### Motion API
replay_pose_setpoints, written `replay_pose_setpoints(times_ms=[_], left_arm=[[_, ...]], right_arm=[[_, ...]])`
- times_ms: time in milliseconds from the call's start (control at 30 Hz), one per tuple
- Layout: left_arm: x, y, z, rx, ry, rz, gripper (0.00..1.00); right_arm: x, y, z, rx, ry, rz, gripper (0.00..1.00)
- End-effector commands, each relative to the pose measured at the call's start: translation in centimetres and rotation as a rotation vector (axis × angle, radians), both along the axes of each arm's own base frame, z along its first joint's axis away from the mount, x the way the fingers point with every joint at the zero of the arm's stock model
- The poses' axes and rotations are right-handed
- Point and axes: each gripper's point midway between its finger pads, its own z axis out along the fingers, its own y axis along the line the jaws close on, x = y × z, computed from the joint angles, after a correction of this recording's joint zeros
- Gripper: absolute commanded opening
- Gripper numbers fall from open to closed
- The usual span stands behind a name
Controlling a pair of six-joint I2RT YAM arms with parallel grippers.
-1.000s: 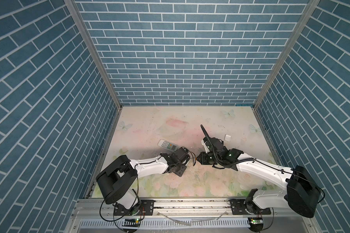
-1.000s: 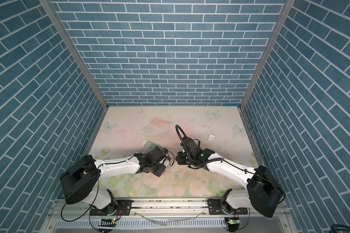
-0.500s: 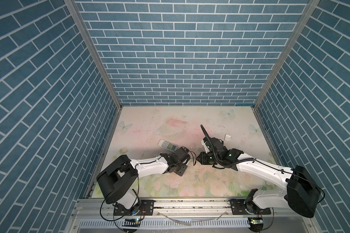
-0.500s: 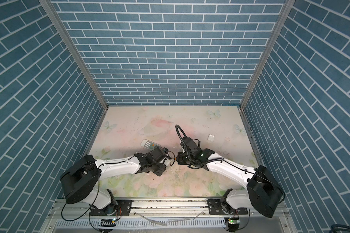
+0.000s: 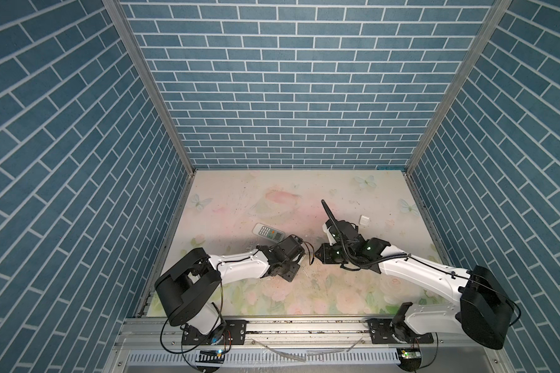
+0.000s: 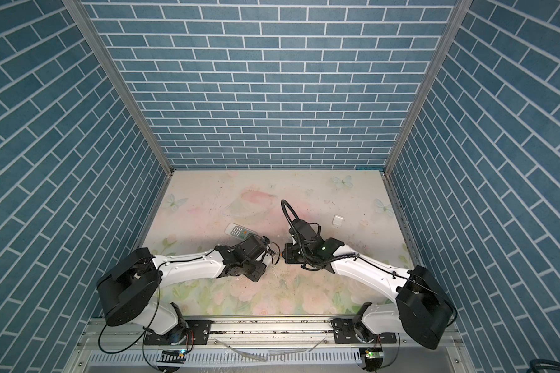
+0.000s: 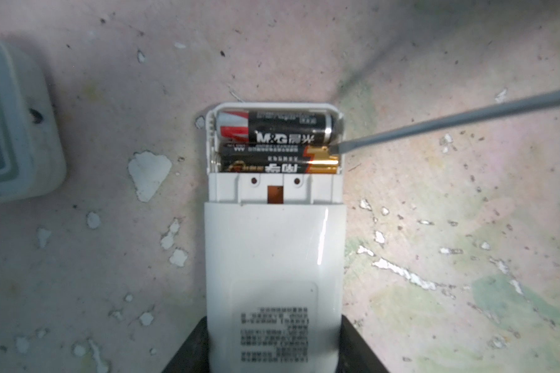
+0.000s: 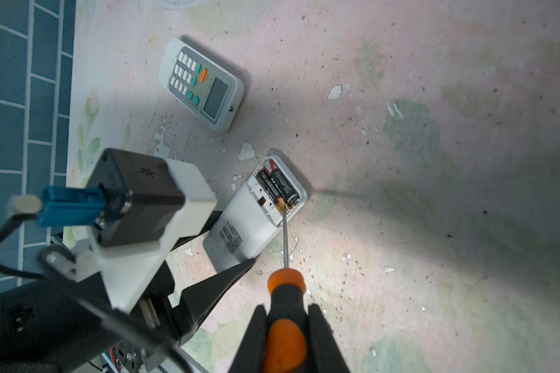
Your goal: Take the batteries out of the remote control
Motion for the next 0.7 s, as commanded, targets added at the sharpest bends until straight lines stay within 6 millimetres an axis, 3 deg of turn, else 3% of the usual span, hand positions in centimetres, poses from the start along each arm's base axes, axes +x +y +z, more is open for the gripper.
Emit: replay_pose_setpoints(times_ms=[0, 667], left_arm=[[-2.93, 1.97, -3.27, 0.083, 0.133, -0.018, 0.29], [-3.05, 2.01, -3.5, 0.085, 0.138, -0.02, 0.27]], right_arm=[[-0.07, -0.74, 0.84, -0.002, -0.009, -0.03, 0.0], [0.46, -0.6, 0.56, -0.011, -0.017, -0.036, 0.0]])
